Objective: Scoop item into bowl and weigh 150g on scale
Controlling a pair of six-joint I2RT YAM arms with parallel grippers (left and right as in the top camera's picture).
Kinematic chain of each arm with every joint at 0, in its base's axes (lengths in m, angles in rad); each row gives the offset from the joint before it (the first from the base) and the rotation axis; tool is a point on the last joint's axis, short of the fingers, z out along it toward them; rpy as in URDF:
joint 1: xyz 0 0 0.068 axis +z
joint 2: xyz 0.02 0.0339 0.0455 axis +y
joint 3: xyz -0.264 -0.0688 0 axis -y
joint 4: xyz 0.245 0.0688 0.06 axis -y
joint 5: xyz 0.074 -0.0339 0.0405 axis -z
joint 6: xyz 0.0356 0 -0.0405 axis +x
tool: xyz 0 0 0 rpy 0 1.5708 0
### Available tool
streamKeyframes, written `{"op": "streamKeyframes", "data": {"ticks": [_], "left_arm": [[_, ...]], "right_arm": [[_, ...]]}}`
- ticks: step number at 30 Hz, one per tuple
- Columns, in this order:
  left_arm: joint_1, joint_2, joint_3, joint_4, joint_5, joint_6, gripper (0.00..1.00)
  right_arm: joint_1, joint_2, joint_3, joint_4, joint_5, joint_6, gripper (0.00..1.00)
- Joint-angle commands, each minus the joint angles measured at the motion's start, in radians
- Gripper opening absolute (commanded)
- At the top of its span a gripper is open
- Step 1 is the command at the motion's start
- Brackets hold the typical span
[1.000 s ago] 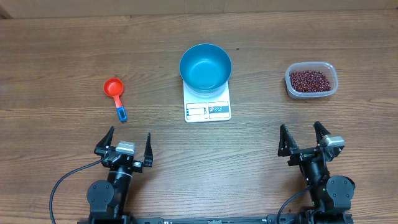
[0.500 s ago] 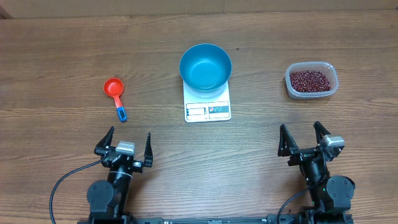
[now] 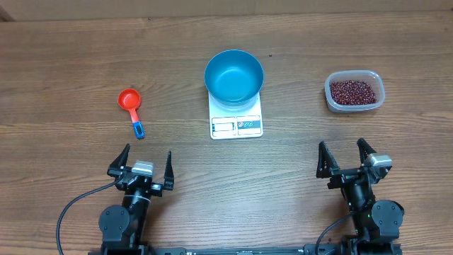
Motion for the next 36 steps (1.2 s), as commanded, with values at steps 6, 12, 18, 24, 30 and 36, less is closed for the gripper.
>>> {"op": "streamKeyframes", "data": {"ticks": [6,12,18,24,30,36], "left_arm": [[0.01,-0.012,-0.005,-0.003,-0.01,-0.022,1.0],[0.01,-0.012,-0.005,-0.004,-0.024,-0.021,1.0],[0.01,-0.012,-0.005,-0.006,-0.037,-0.022,1.0],[0.01,-0.012,-0.005,-0.006,-0.037,-0.022,0.99],[0.01,-0.012,-0.005,-0.006,-0.037,-0.022,0.99],[0.01,-0.012,-0.005,-0.005,-0.036,-0.031,1.0]], "right_arm": [[0.005,-0.011,-0.011,0.005,0.003,0.005,1.0],[0.005,-0.011,-0.011,0.005,0.003,0.005,1.0],[0.005,-0.011,-0.011,0.005,0.003,0.004,1.0],[0.005,-0.011,-0.011,0.005,0.003,0.005,1.0],[0.005,-0.011,-0.011,0.005,0.003,0.005,1.0],[0.005,-0.011,-0.011,0.005,0.003,0.005,1.0]]}}
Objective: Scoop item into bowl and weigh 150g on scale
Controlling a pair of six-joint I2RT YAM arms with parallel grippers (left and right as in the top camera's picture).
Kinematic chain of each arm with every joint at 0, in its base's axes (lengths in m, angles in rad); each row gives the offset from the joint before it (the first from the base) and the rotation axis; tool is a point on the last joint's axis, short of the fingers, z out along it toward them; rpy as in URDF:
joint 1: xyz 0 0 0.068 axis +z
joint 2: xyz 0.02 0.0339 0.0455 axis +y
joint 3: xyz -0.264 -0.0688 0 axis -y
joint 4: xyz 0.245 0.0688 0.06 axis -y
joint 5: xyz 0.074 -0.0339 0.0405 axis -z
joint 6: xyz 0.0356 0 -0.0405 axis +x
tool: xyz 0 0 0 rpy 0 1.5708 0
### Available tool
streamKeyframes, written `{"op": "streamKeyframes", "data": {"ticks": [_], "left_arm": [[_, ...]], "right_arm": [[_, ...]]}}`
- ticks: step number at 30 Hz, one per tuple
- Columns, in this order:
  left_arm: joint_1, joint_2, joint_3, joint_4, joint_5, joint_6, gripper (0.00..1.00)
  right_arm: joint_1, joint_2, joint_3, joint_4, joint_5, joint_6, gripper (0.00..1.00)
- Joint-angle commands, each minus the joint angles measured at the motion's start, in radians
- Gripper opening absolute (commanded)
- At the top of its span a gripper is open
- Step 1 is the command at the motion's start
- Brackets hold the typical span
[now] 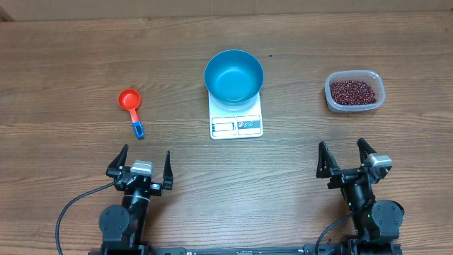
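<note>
A blue bowl (234, 76) stands empty on a white scale (236, 122) at the table's middle back. A red scoop with a blue handle tip (132, 106) lies flat at the left. At the right sits a clear tub of dark red beans (354, 91). My left gripper (146, 162) is open near the front edge, below the scoop and well short of it. My right gripper (346, 154) is open too, in front of the bean tub and apart from it. Neither holds anything.
A wooden table (71, 64) carries everything. Black cables (71, 209) loop beside the arm bases at the front edge.
My left gripper has shifted very slightly to the left. The scoop, bowl, scale, bean tub and right gripper stand as before.
</note>
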Motion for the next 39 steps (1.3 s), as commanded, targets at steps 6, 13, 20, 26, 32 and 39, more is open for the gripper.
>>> {"op": "streamKeyframes", "data": {"ticks": [6,13,20,26,32,39], "left_arm": [[0.01,-0.012,-0.005,-0.001,-0.011,-0.048,0.99],[0.01,-0.012,-0.005,0.0,-0.011,-0.048,1.0],[0.01,-0.012,0.003,0.0,-0.011,-0.064,0.99],[0.01,-0.012,0.033,-0.001,-0.011,-0.079,1.0],[0.01,-0.012,0.083,-0.026,-0.011,-0.107,1.0],[0.01,0.0,0.164,-0.095,-0.013,-0.108,1.0]], "right_arm": [[0.005,-0.011,-0.011,0.005,0.003,0.004,1.0],[0.005,-0.011,-0.011,0.005,0.003,0.004,1.0],[0.005,-0.011,-0.011,0.005,0.003,0.004,1.0],[0.005,-0.011,-0.011,0.005,0.003,0.004,1.0],[0.005,-0.011,-0.011,0.005,0.003,0.004,1.0],[0.005,-0.011,-0.011,0.005,0.003,0.004,1.0]]}}
